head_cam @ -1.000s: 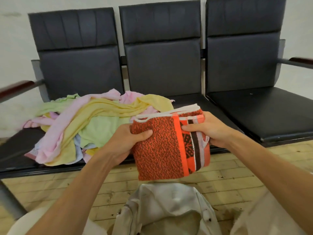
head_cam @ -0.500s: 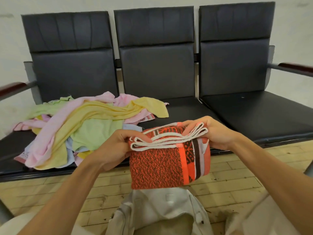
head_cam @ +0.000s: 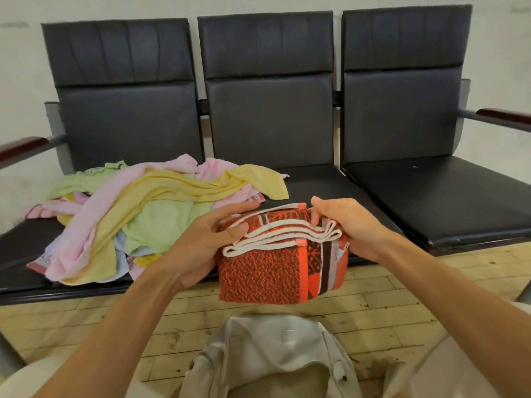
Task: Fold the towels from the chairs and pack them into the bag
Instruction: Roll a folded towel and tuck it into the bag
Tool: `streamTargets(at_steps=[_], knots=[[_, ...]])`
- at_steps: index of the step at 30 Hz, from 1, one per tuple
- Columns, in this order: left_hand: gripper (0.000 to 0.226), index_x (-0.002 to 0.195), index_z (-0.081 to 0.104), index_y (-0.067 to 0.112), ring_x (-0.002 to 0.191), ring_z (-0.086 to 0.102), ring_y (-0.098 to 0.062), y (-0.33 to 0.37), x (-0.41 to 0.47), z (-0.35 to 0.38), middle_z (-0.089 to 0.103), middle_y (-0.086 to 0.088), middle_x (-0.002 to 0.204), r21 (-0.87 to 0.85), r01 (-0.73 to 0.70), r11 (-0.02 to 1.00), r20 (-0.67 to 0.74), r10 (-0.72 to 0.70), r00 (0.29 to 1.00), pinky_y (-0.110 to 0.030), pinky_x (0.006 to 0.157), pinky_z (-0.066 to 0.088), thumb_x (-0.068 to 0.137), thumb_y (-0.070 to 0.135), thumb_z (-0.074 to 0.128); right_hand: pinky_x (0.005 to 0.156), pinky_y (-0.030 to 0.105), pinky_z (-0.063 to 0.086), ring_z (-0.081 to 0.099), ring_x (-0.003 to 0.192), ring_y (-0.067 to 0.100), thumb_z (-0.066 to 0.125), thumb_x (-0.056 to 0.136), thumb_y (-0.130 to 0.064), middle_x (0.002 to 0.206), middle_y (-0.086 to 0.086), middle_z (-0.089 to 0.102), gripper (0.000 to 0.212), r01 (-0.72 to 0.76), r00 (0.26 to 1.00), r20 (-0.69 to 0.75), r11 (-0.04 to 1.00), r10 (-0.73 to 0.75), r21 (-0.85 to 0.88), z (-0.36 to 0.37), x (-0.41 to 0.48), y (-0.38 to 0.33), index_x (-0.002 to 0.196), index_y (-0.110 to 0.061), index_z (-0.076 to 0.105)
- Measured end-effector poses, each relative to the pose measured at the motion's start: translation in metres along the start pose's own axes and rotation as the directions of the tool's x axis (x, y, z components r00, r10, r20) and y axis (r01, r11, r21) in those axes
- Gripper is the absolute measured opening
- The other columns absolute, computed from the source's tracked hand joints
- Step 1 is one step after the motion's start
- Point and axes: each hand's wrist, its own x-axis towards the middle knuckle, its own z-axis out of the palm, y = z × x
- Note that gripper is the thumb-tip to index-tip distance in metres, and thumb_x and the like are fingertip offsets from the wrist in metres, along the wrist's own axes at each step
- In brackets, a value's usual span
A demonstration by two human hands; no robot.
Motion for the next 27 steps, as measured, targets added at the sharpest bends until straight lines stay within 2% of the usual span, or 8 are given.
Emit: streamTargets(at_steps=[2,5,9,12,14,17,22,27], knots=[[0.056,0.124,0.063,0.034,0.099,0.068,-0.026,-0.001,0.001,-0.004,0.07,-0.01,0.111,0.007,-0.053,0.999,0.01,0.053,0.999,-0.033,0.079,0.058,0.074,0.01,0.07,0.06,0.03,0.053,0.066,0.065,0.016,0.062,0.085,-0.034,0.073,0.003,0.069,0.026,0.012,1.0,-0.005,0.999,-0.012,0.036,0.0,0.002,0.003,0.085,-0.011,0.05],[0.07,0.131,0.056,0.037,0.098,0.068,-0.024,0.0,-0.001,-0.007,0.071,-0.009,0.107,0.172,-0.146,0.974,-0.025,0.152,0.988,-0.031,0.079,0.057,0.069,0.009,0.076,0.079,0.04,0.053,0.067,0.082,0.023,0.057,0.085,-0.048,0.095,0.011,0.073,0.036,-0.095,0.995,0.013,0.994,0.094,0.049,-0.002,0.006,0.005,0.095,-0.013,0.054],[0.077,0.128,0.053,0.04,0.093,0.069,-0.013,0.006,-0.007,-0.003,0.072,0.01,0.099,0.469,-0.219,0.856,0.026,0.235,0.972,-0.027,0.074,0.059,0.071,-0.005,0.078,0.101,0.044,0.047,0.064,0.114,0.025,0.044,0.083,-0.066,0.12,0.009,0.069,0.069,-0.156,0.955,0.258,0.988,0.149,0.009,-0.007,0.01,0.004,0.123,-0.012,0.061],[0.079,0.123,0.053,0.041,0.088,0.071,-0.012,0.007,-0.009,0.003,0.074,0.012,0.093,0.53,-0.248,0.811,0.077,0.245,0.966,-0.023,0.072,0.058,0.069,-0.011,0.077,0.109,0.041,0.04,0.057,0.125,0.016,0.057,0.082,-0.068,0.133,0.001,0.061,0.072,-0.073,0.894,0.415,0.969,0.169,-0.237,-0.003,0.01,0.01,0.137,-0.021,0.053],[0.077,0.118,0.055,0.041,0.088,0.07,-0.007,0.007,-0.009,0.005,0.073,0.019,0.09,0.531,-0.251,0.809,0.04,0.272,0.961,-0.02,0.07,0.057,0.068,-0.012,0.077,0.108,0.042,0.043,0.06,0.121,0.016,0.06,0.083,-0.064,0.129,0.001,0.064,0.069,-0.069,0.833,0.49,0.928,0.255,-0.366,0.003,0.008,0.015,0.137,-0.022,0.053],[0.071,0.112,0.058,0.043,0.093,0.066,-0.002,0.005,-0.005,0.002,0.071,0.022,0.092,0.562,-0.262,0.785,-0.034,0.339,0.94,-0.016,0.075,0.055,0.067,-0.007,0.08,0.099,0.039,0.05,0.065,0.111,0.022,0.063,0.072,-0.071,0.117,0.005,0.069,0.075,-0.091,0.798,0.526,0.921,0.294,-0.378,0.01,0.003,0.016,0.126,-0.019,0.059],[0.059,0.098,0.066,0.038,0.107,0.059,0.001,-0.003,0.002,0.003,0.064,0.013,0.112,0.596,-0.298,0.745,-0.088,0.43,0.899,-0.014,0.086,0.05,0.061,-0.005,0.084,0.091,0.037,0.056,0.07,0.101,0.023,0.069,0.087,-0.03,0.111,0.007,0.072,0.037,0.003,0.877,0.443,0.92,0.185,-0.391,0.021,0.0,0.02,0.119,-0.012,0.062],[0.047,0.095,0.066,0.038,0.11,0.057,-0.002,-0.008,0.005,0.003,0.057,0.013,0.123,0.598,-0.243,0.764,-0.087,0.363,0.928,-0.019,0.089,0.05,0.065,0.006,0.085,0.078,0.028,0.058,0.072,0.089,0.015,0.076,0.083,-0.012,0.098,0.004,0.073,0.025,0.121,0.935,0.348,0.866,0.065,-0.485,0.012,0.003,0.011,0.105,-0.008,0.064]])
